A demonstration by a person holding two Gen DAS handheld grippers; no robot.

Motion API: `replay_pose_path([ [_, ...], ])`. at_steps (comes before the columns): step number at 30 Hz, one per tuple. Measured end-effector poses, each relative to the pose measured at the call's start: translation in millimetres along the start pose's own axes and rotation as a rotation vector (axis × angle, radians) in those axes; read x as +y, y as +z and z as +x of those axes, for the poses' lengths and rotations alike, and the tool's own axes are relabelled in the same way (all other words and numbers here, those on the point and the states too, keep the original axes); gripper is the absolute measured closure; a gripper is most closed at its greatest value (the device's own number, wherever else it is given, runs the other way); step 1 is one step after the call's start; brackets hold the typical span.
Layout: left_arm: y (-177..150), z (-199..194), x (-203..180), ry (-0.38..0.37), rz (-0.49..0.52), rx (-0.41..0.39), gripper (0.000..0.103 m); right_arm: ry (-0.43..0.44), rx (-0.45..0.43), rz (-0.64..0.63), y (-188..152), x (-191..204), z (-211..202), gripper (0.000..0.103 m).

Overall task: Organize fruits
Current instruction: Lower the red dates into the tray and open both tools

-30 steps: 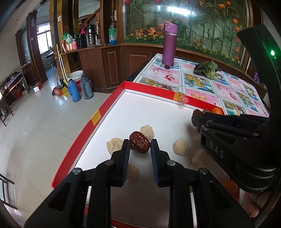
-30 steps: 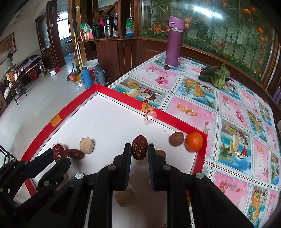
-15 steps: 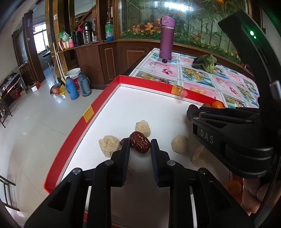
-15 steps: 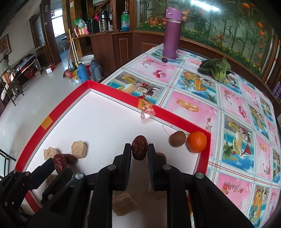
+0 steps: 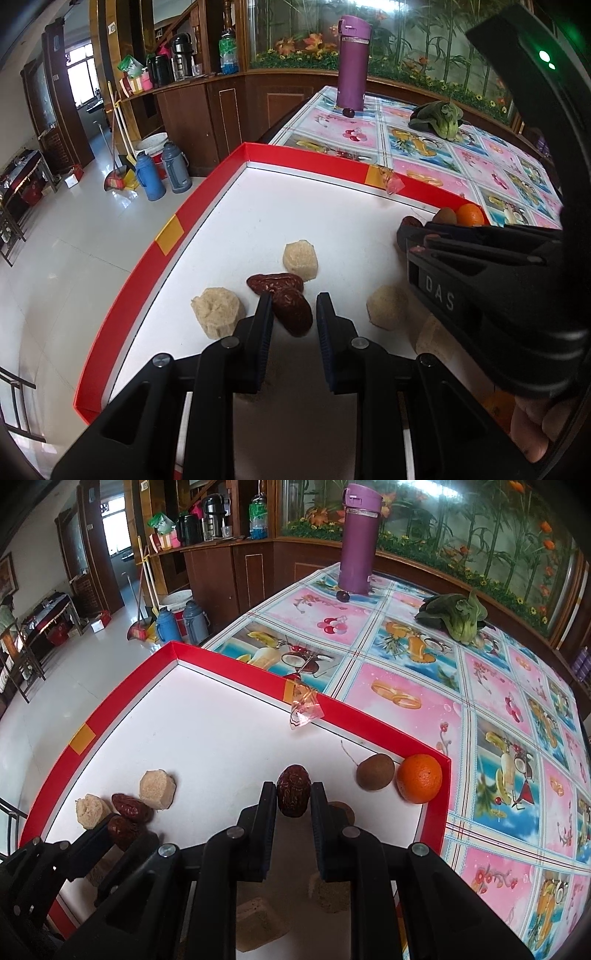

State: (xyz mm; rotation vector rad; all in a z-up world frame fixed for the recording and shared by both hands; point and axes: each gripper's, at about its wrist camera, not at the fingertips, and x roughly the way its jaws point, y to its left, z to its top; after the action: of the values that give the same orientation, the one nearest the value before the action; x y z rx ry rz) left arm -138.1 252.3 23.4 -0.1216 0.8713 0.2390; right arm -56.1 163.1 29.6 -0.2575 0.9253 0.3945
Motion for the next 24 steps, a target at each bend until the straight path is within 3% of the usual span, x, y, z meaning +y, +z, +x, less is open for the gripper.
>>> replay_pose_path([
  [9, 8, 8, -2, 0.043, 0.003, 0.04, 0.076, 0.012, 0.037, 0.007, 0, -5, 6, 0.085],
  [10, 8, 8, -2, 0.049, 0.001, 0.044, 0.074, 0.012, 0.039, 0.008, -1, -5, 5, 0.085],
  [12, 9, 8, -2, 0.081, -0.001, 0.053, 0.061, 0.014, 0.037, 0.013, -2, -7, 2, 0.085],
  [13, 9, 8, -1, 0.082, -0.007, 0.063, 0.05, 0.016, 0.033, 0.017, -2, -9, -2, 0.085],
  [14, 9, 7, -1, 0.066, -0.016, 0.069, 0.045, 0.018, 0.027, 0.021, -3, -10, -5, 0.085],
  [24, 0, -41, -13, 0.064, -0.019, -0.034, 0.028, 0.006, -0.099, 0.062, -22, -36, -69, 0.085],
])
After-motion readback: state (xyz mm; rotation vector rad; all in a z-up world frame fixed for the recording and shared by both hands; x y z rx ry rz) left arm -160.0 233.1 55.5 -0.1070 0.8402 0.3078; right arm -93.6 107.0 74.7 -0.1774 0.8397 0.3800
